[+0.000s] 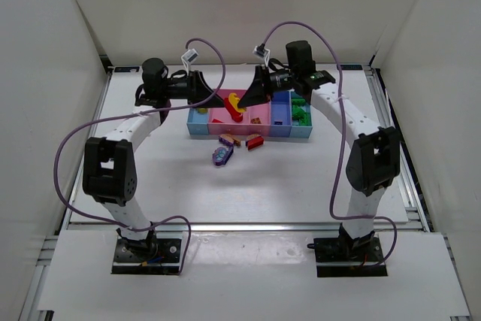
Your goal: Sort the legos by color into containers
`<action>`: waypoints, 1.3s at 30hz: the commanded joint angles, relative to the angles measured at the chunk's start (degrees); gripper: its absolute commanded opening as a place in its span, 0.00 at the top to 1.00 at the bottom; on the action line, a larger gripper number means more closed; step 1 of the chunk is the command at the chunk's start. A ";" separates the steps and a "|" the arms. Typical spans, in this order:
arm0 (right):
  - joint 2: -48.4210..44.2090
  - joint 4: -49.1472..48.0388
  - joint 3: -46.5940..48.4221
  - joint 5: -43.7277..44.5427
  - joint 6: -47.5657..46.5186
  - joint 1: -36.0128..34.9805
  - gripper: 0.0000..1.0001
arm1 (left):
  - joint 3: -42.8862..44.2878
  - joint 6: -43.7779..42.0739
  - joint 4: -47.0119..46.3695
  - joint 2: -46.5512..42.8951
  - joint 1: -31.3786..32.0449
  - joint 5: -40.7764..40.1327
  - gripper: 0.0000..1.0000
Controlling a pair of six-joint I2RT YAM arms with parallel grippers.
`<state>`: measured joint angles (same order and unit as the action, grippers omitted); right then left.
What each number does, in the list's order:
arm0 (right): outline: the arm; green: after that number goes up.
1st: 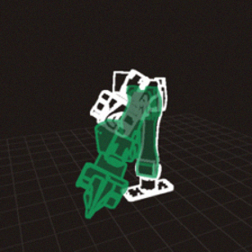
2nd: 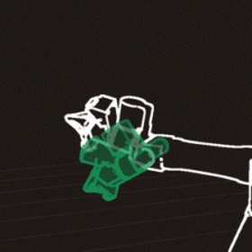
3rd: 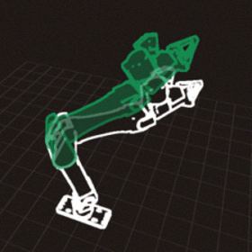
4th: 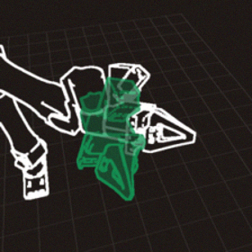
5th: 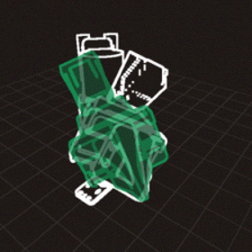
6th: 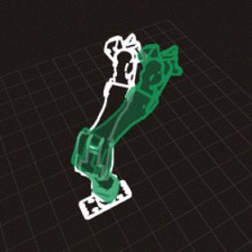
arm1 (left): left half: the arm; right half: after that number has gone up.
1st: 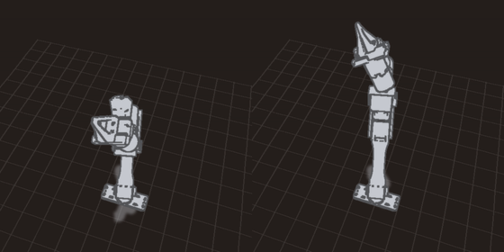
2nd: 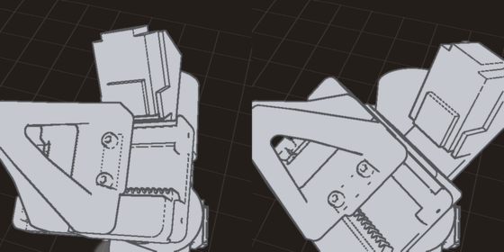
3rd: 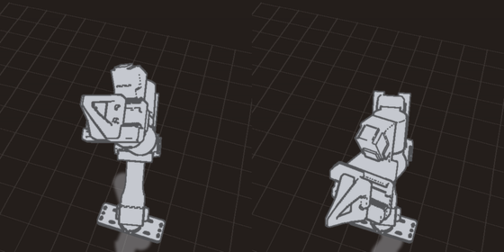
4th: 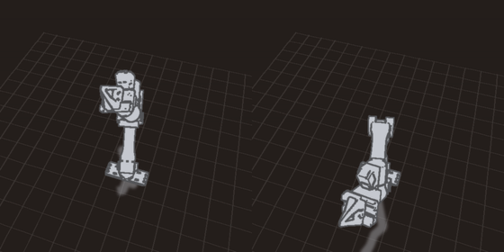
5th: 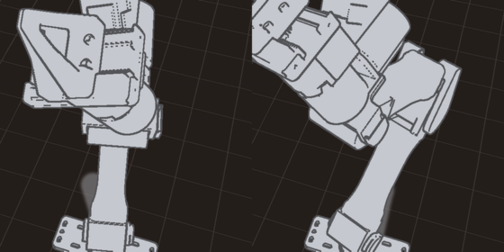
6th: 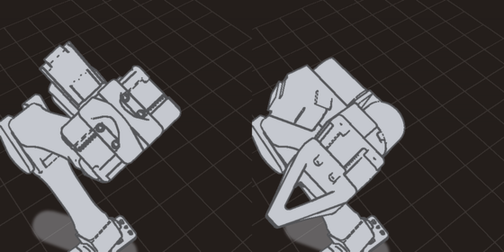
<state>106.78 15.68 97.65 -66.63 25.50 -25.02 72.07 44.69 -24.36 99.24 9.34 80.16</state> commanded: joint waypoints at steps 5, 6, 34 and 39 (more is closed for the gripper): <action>1.50 -2.85 4.22 -1.66 0.87 -1.44 0.99 | 3.16 2.60 -4.38 -0.01 1.55 0.61 0.20; 1.67 -2.94 4.57 -1.75 0.78 -1.61 0.99 | 3.07 2.69 -4.38 -0.01 1.55 0.61 0.20; -1.75 -1.18 2.29 0.27 -1.94 4.53 1.00 | -3.42 0.93 -4.56 -2.21 2.35 2.19 0.88; -4.03 -1.09 1.23 0.89 -2.38 8.40 1.00 | -7.90 -0.12 -4.47 -3.61 2.35 2.28 0.90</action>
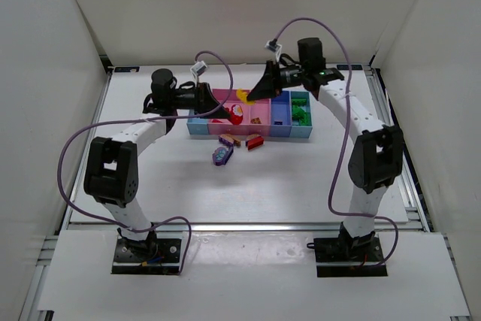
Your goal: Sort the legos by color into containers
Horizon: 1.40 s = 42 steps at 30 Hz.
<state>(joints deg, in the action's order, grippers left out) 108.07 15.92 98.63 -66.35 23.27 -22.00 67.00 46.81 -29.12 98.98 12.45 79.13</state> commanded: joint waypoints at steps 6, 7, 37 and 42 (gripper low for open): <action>-6.99 -0.72 -0.98 0.87 -0.68 8.55 1.00 | -3.72 -5.49 3.81 -3.71 -0.76 3.31 0.90; -7.08 -0.54 -1.07 0.87 -1.03 8.90 1.00 | -3.55 -6.02 3.90 -3.71 -0.85 2.53 0.90; -12.89 11.24 -4.85 11.15 -14.21 11.36 1.00 | 25.54 -41.36 48.19 13.08 7.50 -60.94 0.82; -11.31 12.03 -3.80 11.24 -15.18 11.36 1.00 | 26.69 -41.09 47.86 13.70 7.33 -60.42 0.47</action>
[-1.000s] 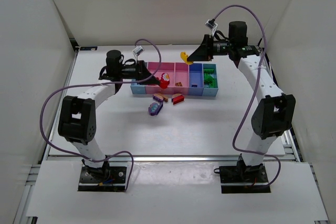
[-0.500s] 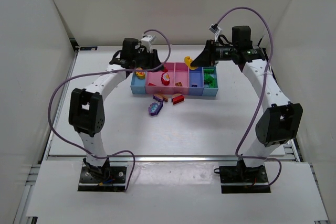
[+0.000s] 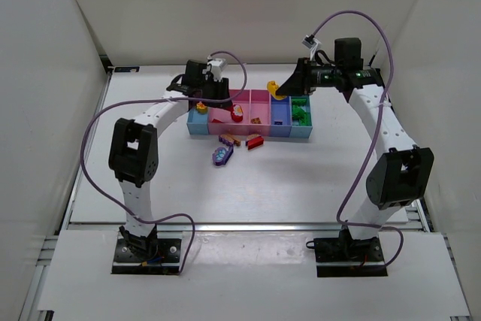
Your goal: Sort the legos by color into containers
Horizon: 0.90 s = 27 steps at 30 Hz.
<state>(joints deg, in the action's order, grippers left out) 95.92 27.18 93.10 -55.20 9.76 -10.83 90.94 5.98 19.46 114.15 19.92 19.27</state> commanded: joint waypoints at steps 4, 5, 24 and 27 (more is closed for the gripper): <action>2.25 1.04 2.26 -0.26 -2.20 0.20 1.00 | 1.01 1.49 -6.01 -5.15 -1.90 7.77 0.30; 2.69 1.03 2.35 -0.43 -2.29 0.20 1.00 | 0.65 3.76 -7.06 -5.86 -2.43 9.46 0.27; 25.10 -1.95 26.25 14.47 1.40 -20.71 1.00 | -9.01 21.70 -6.19 -28.62 -29.14 17.10 0.23; 29.05 -2.13 30.11 21.59 1.67 -24.04 1.00 | -13.23 24.95 -6.89 -30.47 -32.92 22.64 0.01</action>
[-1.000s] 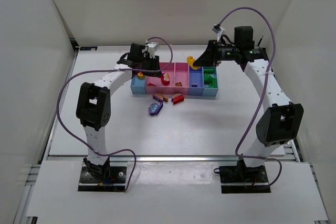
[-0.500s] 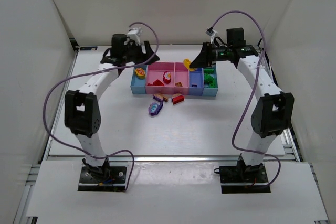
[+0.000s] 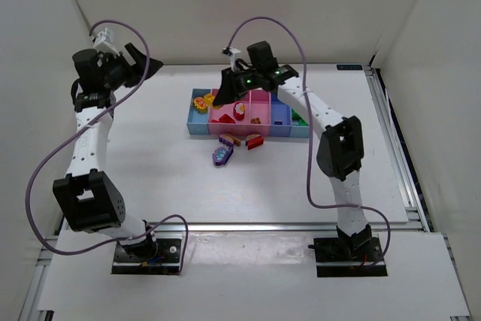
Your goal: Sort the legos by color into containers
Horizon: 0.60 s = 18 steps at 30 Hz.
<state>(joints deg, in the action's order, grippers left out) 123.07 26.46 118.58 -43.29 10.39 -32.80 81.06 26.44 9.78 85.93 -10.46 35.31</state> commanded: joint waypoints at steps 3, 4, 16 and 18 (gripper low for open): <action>5.51 -1.50 8.23 14.54 0.07 -4.73 1.00 | -7.31 9.15 0.33 -3.66 -5.00 11.18 0.01; 6.48 -1.58 9.37 15.24 -0.28 -5.17 1.00 | -8.10 11.33 -0.54 -3.93 -5.36 12.05 0.01; 17.64 -2.90 18.35 24.30 -3.80 -7.72 1.00 | -10.93 13.74 -2.14 -5.77 -11.78 19.27 0.01; 18.96 -3.51 19.48 25.70 -4.68 -7.90 1.00 | -10.31 11.89 -1.17 -5.95 -11.60 19.62 0.00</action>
<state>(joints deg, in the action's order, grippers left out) 140.97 25.52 134.28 -21.52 7.99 -40.27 68.01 41.30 7.66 83.99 -22.31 52.60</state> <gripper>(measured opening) 0.399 0.984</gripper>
